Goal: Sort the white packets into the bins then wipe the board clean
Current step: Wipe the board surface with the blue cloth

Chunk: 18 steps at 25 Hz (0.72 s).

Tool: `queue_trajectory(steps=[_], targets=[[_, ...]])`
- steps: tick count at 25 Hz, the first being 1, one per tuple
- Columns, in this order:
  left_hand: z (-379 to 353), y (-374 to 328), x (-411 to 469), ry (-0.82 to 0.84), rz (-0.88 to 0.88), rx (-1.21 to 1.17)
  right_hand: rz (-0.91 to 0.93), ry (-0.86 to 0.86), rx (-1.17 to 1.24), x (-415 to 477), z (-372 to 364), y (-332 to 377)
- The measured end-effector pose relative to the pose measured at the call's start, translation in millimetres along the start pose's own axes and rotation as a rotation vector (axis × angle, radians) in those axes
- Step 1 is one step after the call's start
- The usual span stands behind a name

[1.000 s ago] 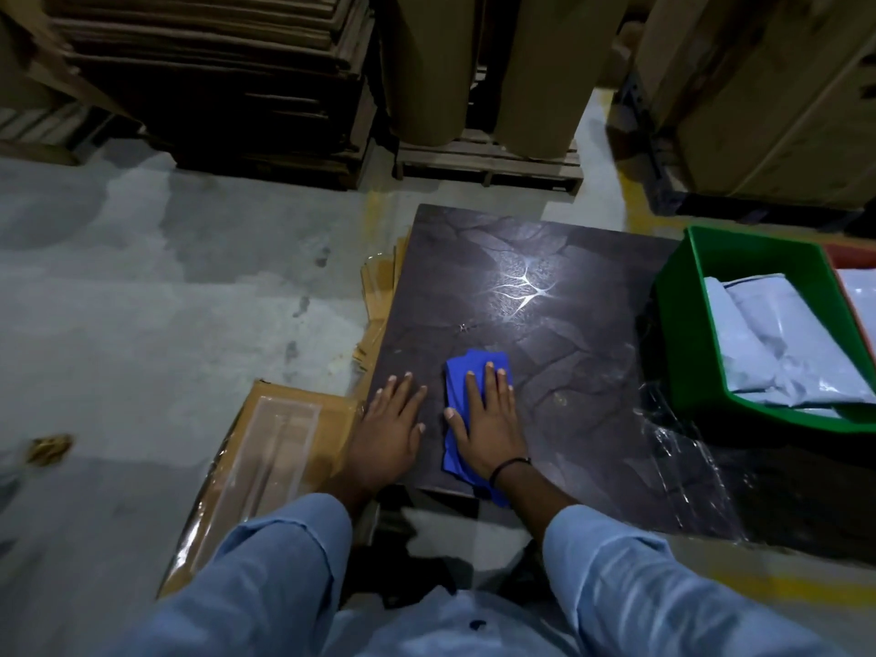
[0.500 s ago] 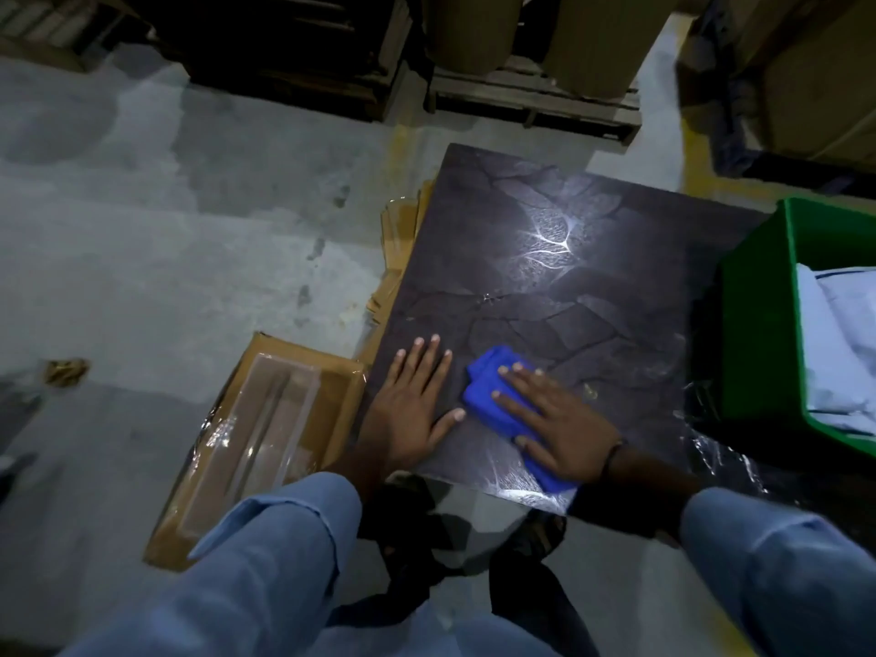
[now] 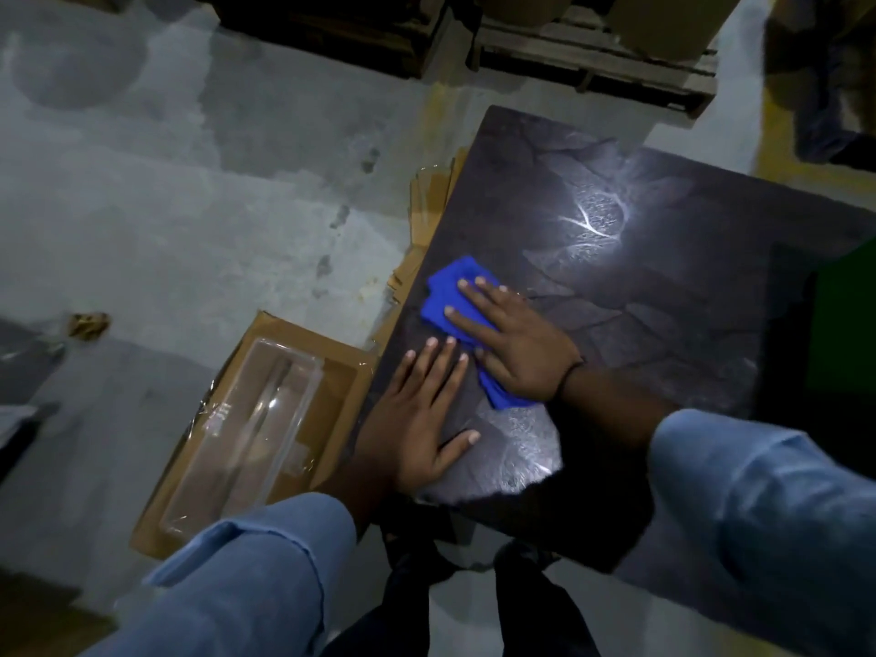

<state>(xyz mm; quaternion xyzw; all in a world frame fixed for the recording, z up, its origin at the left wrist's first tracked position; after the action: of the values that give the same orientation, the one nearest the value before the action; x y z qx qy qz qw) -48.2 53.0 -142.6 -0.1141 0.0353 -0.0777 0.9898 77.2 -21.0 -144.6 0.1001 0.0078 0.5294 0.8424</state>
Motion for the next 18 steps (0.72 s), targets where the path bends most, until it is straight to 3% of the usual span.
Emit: queue_trajectory(steps=[1, 2, 3, 5, 6, 7, 9, 10, 11, 12, 14, 15, 16, 17, 18], targets=[[0, 1, 0, -0.005, 0.002, 0.006, 0.147, 0.036, 0.003, 1, 5, -7], [0, 2, 2, -0.012, 0.002, 0.009, 0.137, 0.019, -0.025, 10, 10, -31], [0, 3, 3, -0.015, -0.002, 0.003, -0.053, -0.039, -0.053, 24, 16, -73], [1, 3, 2, -0.029, -0.003, -0.013, -0.681, -0.176, 0.004, 40, 32, -145], [1, 4, 1, -0.037, 0.002, -0.018, -0.792, -0.172, 0.021, 49, 24, -139], [1, 5, 2, -0.04, 0.001, -0.024, -0.681, -0.157, 0.011, 68, 17, -109], [0, 4, 3, -0.046, -0.003, -0.026, -0.06, 0.021, 0.005, 77, -10, -20], [0, 4, 2, -0.049, -0.002, -0.019, 0.208, 0.087, 0.0, 66, -13, -7], [1, 4, 2, -0.049, -0.001, -0.011, 0.308, 0.089, -0.021, 63, -2, -22], [2, 3, 3, -0.044, -0.004, -0.005, 0.22, 0.035, -0.061, 71, 10, -58], [4, 2, 3, -0.043, -0.01, -0.009, -0.47, -0.108, 0.01, 76, 43, -155], [3, 3, 3, -0.044, -0.005, -0.008, -0.723, -0.123, 0.055, 65, 41, -169], [2, 4, 3, -0.044, 0.0, -0.008, -0.727, -0.114, 0.069, 63, 35, -148], [1, 5, 4, -0.043, 0.003, -0.011, -0.504, -0.091, 0.034, 64, 26, -104], [-1, 6, 3, -0.043, 0.004, -0.018, -0.129, -0.023, 0.025, 51, 9, -51]])
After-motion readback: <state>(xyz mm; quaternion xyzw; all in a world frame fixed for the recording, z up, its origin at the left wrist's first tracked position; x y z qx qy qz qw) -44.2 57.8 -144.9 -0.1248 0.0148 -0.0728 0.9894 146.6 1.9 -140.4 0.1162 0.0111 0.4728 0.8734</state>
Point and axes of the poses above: each hand's wrist, its own x-axis towards the middle knuckle, its own z-axis out of the back of the hand, y = z × x, the point moved 9 cm from there along x, towards the middle knuckle, and after that the axes turned 3 degrees about -y, right-handed, at the moved point
